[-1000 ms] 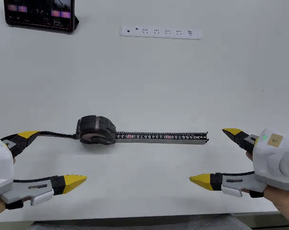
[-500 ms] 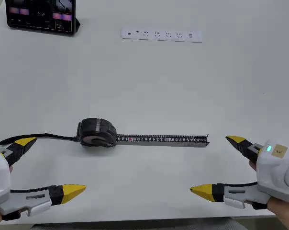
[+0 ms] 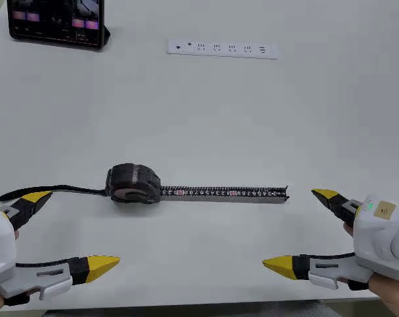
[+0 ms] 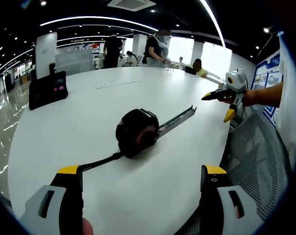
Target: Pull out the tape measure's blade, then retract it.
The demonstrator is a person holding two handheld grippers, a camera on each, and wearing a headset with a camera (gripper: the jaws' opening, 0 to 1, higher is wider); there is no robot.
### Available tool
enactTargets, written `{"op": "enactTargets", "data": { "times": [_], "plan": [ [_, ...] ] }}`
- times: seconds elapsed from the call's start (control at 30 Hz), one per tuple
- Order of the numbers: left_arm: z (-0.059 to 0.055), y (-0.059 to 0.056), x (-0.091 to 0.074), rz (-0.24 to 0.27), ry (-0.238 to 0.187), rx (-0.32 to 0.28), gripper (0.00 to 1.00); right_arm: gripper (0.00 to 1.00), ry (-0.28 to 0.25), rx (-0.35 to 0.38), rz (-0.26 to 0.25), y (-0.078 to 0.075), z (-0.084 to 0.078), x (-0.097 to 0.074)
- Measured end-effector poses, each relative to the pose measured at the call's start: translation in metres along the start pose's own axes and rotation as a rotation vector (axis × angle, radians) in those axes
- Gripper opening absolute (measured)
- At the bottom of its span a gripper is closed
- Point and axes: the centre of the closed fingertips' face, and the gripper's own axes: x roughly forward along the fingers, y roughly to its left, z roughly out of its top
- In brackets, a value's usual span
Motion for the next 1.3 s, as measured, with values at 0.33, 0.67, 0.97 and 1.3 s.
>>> {"op": "enactTargets", "data": {
  "times": [0.33,0.67,0.97,1.3],
  "plan": [
    [-0.0015,-0.0006,-0.0002,-0.004,0.003,-0.004,0.98,0.99,0.007,0.0,0.005,0.0011,-0.0026,0.0014],
    [0.0011,-0.0005,0.0009,-0.006,0.0,-0.003,0.98,0.99,0.009,0.0,-0.002,-0.003,-0.0029,0.0009],
    [0.0023,0.0014,0.001,-0.003,0.0,-0.001,0.97,0.98,0.011,-0.007,-0.001,-0.002,-0.0044,0.0008],
    [0.0026,0.0013,0.0009,-0.006,-0.002,-0.002,0.97,0.98,0.006,-0.002,0.0,-0.0014,-0.0038,-0.0001]
  ]
}}
